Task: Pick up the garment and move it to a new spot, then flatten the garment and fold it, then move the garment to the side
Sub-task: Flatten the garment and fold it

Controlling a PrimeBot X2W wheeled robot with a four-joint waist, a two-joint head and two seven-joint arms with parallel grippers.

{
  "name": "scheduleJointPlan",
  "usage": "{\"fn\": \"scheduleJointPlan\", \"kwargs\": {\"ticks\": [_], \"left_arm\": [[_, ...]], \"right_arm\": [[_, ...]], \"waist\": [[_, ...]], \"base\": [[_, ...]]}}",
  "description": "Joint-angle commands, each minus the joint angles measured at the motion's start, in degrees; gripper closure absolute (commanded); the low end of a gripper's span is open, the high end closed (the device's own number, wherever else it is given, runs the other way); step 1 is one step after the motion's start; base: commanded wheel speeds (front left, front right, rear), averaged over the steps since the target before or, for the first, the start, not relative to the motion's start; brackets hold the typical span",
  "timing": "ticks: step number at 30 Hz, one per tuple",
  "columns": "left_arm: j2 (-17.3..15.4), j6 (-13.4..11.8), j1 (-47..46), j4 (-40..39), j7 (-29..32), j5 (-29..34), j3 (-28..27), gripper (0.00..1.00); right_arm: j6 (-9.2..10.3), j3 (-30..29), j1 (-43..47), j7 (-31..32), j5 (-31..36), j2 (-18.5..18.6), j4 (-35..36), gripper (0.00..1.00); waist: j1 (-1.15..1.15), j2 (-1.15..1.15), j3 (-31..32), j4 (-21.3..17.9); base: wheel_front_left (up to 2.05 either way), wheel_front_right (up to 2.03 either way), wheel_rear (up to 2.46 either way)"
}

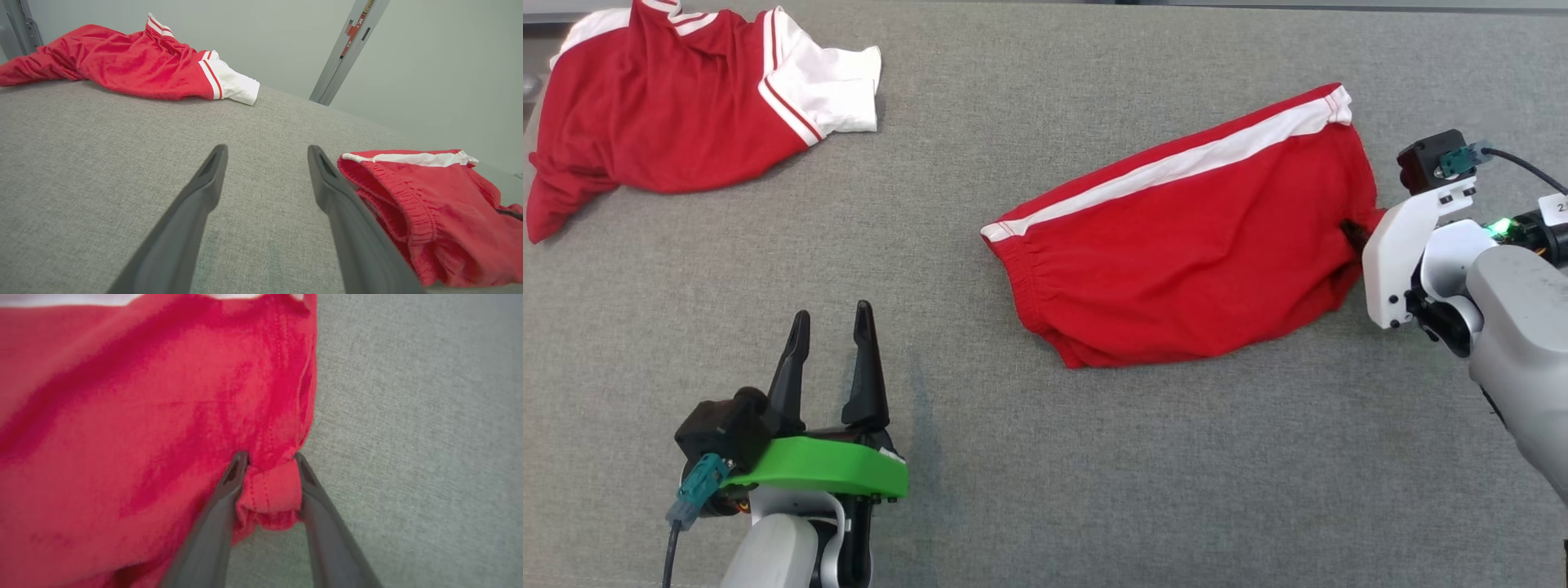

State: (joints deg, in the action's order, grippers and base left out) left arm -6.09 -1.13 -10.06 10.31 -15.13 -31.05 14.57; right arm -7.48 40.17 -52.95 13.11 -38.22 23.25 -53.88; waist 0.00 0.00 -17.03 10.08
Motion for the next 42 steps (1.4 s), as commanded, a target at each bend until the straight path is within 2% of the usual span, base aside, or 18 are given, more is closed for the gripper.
{"fn": "scheduleJointPlan", "kwargs": {"ticks": [1, 2, 3, 11, 17, 27, 34, 42], "left_arm": [[0.30, 0.41, 0.34, 0.13, -0.02, 0.96, -0.39, 0.00], [0.40, 0.61, 0.39, 0.19, -0.02, 1.29, -0.47, 0.00], [0.54, 0.68, 0.47, 0.30, -0.02, 1.55, -0.59, 0.00], [1.53, 1.90, 1.07, 1.02, -0.02, 3.04, -1.61, 0.00], [1.99, 2.43, 2.84, 1.81, -0.03, 3.95, -2.24, 0.00], [2.39, 2.55, 6.32, 2.41, -0.03, 4.55, -3.38, 0.00], [2.52, 2.94, 6.82, 2.88, -0.03, 5.15, -3.17, 0.00], [2.75, 3.34, 6.80, 3.66, -0.03, 5.17, -2.27, 0.00]], "right_arm": [[-0.02, 0.91, 2.25, -0.20, -0.73, -0.25, -0.37, 0.91], [-0.02, 1.07, 2.27, -0.59, -1.00, -0.24, -0.39, 0.91], [-0.02, 1.21, 2.23, -1.20, -1.34, -0.27, -0.51, 1.00], [0.00, 0.48, 2.79, -8.43, -3.71, -1.08, -1.45, 1.00], [0.02, -0.55, 6.25, -14.66, -4.88, -1.54, -2.64, 1.00], [0.02, -4.72, 14.98, -23.72, -6.84, -6.53, -6.53, 1.00], [0.02, -6.73, 16.47, -26.22, -6.08, -7.69, -7.50, 1.00], [0.02, -8.26, 14.99, -27.26, -4.07, -9.06, -7.96, 1.00]], "waist": [[0.00, 0.00, 0.25, -0.19], [0.00, 0.00, 0.42, -0.31], [0.00, 0.00, 0.68, -0.50], [0.00, 0.00, 3.91, -3.15], [0.00, 0.00, 7.42, -7.12], [0.00, 0.00, 11.53, -13.13], [0.00, 0.00, 12.00, -13.44], [0.00, 0.00, 12.09, -11.81]], "base": [[0.00, 0.00, 0.00], [0.00, 0.00, 0.00], [0.00, 0.00, 0.00], [0.00, 0.00, 0.00], [0.00, 0.00, 0.00], [0.00, 0.00, 0.00], [0.00, 0.00, 0.00], [0.00, 0.00, 0.00]]}}
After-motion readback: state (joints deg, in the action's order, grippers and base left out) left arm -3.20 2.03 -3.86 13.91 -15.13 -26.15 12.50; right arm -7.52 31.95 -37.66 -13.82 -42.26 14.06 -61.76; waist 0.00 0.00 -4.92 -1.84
